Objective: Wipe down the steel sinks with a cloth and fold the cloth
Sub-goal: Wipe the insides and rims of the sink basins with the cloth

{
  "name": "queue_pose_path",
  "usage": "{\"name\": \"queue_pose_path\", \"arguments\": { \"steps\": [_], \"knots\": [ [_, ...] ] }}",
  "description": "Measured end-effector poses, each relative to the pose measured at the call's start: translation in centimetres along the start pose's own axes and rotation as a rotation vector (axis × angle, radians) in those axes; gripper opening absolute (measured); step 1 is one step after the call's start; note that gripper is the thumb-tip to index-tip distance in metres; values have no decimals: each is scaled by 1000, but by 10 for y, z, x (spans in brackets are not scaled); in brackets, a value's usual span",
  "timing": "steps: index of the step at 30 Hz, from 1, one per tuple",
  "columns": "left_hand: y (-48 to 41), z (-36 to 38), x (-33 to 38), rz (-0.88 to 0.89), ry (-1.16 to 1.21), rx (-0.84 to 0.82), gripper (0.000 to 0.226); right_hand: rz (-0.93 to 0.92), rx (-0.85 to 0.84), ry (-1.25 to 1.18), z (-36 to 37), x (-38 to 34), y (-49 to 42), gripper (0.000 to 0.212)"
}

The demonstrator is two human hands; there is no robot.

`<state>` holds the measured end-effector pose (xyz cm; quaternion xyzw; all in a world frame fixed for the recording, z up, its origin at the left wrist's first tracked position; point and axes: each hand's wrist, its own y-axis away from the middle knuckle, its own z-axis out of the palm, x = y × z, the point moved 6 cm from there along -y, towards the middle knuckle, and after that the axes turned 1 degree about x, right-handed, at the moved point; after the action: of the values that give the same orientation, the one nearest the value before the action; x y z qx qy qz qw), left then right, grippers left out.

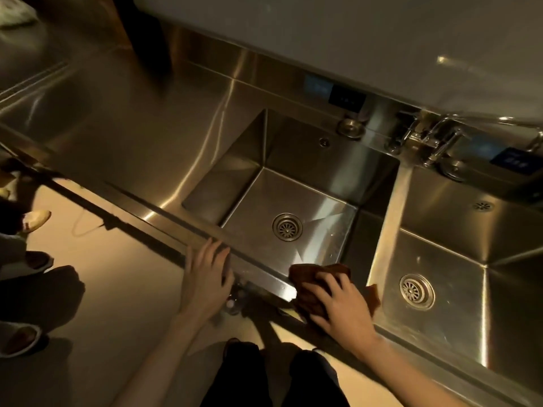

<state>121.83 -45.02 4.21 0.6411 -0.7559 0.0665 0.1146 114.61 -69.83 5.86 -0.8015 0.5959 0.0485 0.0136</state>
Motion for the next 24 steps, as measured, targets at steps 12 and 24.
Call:
{"name": "queue_pose_path", "arguments": {
  "steps": [12,24],
  "knots": [
    [-14,-18,-67,121,162,102,46,221,-19,85,6,-63,-63,53],
    [-116,-25,-158,54,-24,69,53,99,-21,79,5,-90,-87,60]
  ]
}}
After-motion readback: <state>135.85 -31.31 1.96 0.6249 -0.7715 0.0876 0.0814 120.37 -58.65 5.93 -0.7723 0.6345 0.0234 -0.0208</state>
